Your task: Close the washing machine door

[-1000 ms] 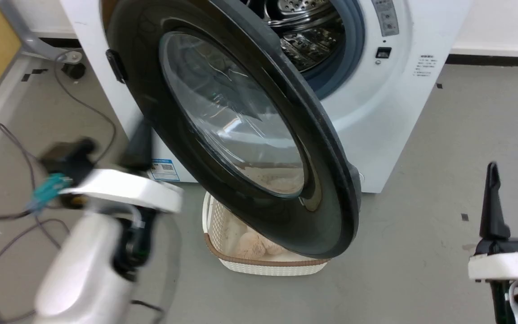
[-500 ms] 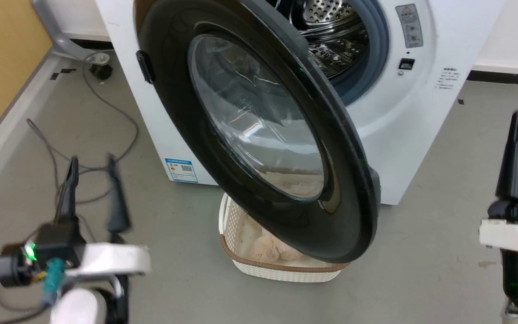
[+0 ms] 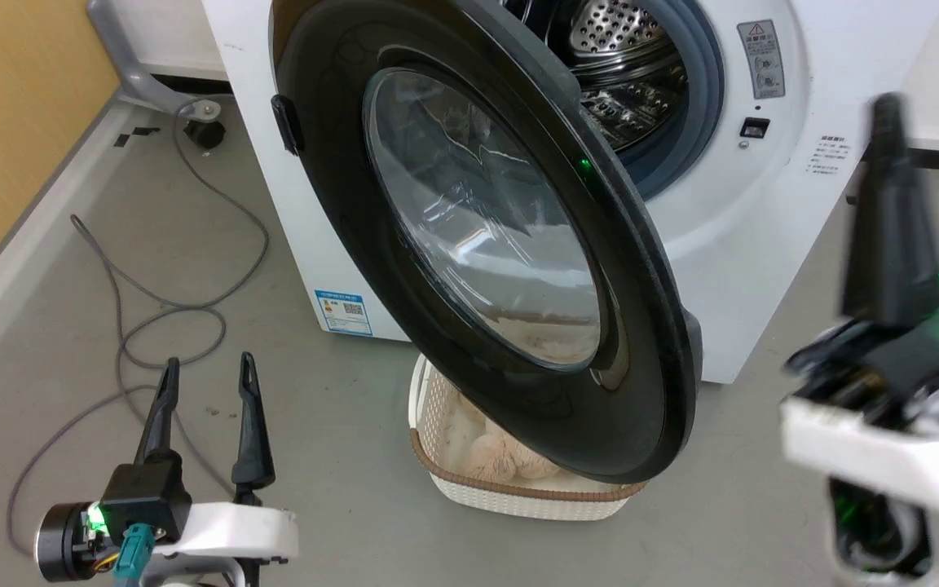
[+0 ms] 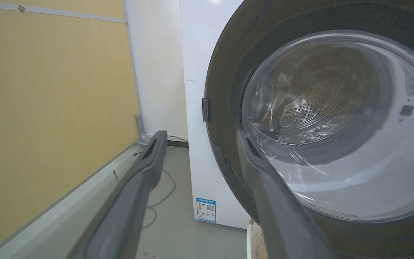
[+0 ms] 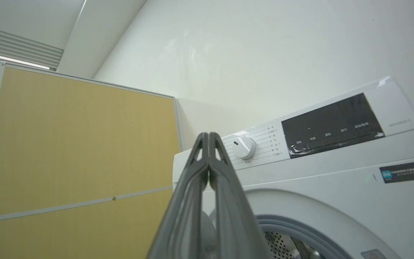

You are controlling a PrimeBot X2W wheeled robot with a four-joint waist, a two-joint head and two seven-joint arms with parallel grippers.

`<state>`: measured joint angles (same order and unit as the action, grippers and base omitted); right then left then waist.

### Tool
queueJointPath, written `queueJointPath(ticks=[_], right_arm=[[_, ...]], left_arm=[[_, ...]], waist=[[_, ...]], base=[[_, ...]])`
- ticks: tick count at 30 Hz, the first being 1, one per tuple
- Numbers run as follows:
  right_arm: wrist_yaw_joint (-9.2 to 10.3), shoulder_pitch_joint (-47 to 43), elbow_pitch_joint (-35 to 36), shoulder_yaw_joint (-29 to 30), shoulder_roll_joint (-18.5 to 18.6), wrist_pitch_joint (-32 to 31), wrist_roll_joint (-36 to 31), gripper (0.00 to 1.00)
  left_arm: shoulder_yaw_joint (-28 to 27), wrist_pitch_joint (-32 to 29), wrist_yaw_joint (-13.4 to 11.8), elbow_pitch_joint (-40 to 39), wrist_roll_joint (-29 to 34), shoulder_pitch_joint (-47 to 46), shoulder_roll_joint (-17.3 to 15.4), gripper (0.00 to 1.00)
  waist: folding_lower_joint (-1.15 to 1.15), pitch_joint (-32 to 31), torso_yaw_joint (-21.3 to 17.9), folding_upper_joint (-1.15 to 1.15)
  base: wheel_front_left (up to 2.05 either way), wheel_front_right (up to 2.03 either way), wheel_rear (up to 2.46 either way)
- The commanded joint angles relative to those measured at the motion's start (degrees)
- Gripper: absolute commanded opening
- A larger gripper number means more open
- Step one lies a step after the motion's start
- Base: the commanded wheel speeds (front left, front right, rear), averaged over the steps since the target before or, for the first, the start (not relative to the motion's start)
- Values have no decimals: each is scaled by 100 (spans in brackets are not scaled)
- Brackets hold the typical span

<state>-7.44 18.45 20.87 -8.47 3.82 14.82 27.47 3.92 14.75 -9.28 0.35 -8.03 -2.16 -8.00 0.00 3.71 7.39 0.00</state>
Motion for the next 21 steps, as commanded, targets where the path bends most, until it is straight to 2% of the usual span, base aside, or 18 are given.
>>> queueJointPath(ticks=[1, 6, 11, 16, 21], right_arm=[[-5, 67, 75, -117, 74, 18, 106, 0], [-5, 87, 373, -1150, 641, 18, 465, 0], [-5, 152, 342, -2234, 1358, 18, 363, 0], [-5, 204, 35, -3322, 2013, 18, -12, 0], [-5, 105, -616, -3926, 2326, 18, -175, 0]], left_arm=[[-40, 25, 36, 19, 43, 86, 21, 100], [-204, 25, 155, 71, 131, 164, 126, 100], [-343, 25, 208, 93, 246, 195, 207, 100], [-417, 25, 270, 51, 360, 185, 261, 100], [-494, 25, 312, -13, 437, 187, 301, 100]], waist=[[0, -18, 2, 0], [0, -83, -8, 0], [0, -101, -37, 0], [0, -79, -82, 0], [0, -41, -141, 0]], base=[[0, 0, 0], [0, 0, 0], [0, 0, 0], [0, 0, 0], [0, 0, 0]])
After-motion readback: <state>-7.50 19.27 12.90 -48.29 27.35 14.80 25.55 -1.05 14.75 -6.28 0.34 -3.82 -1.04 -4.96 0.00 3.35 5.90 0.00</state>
